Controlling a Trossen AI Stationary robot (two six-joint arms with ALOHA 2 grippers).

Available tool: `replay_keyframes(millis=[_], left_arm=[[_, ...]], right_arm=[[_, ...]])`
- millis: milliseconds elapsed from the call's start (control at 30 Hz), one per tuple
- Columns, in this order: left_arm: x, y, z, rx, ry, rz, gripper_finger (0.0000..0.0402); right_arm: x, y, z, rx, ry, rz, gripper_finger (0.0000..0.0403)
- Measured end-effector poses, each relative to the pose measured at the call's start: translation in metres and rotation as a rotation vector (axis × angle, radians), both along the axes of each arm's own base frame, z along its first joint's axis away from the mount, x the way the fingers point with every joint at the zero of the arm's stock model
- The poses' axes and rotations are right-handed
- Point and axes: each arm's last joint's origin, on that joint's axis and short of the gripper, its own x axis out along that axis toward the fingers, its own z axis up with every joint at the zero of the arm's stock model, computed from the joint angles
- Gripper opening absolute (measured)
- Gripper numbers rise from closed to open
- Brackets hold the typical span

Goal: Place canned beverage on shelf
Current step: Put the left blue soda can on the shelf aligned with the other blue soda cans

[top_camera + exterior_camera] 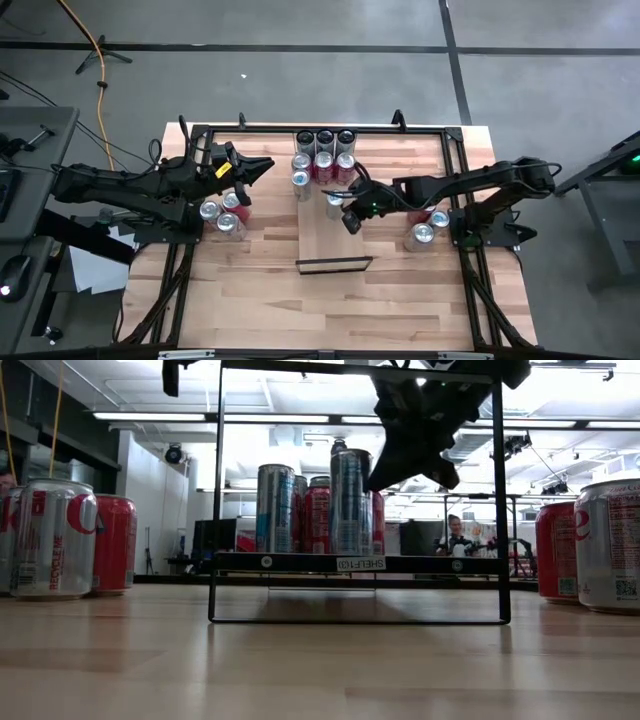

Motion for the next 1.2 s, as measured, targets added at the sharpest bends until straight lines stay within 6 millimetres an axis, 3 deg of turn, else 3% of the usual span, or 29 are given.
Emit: replay_keyframes(millis=[600, 1200], left_arm=[[0.0, 0.0, 0.0, -0.001, 0.0, 0.01, 0.0003], [0.0, 0.001, 0.0, -0.002, 0.0, 0.023, 0.0003]], right_arm=[[0.01, -0.029, 0.008, -0.069, -0.131, -0.095, 0.0], [0.033, -0.033, -0.013, -0.044, -0.187, -0.077, 0.0]])
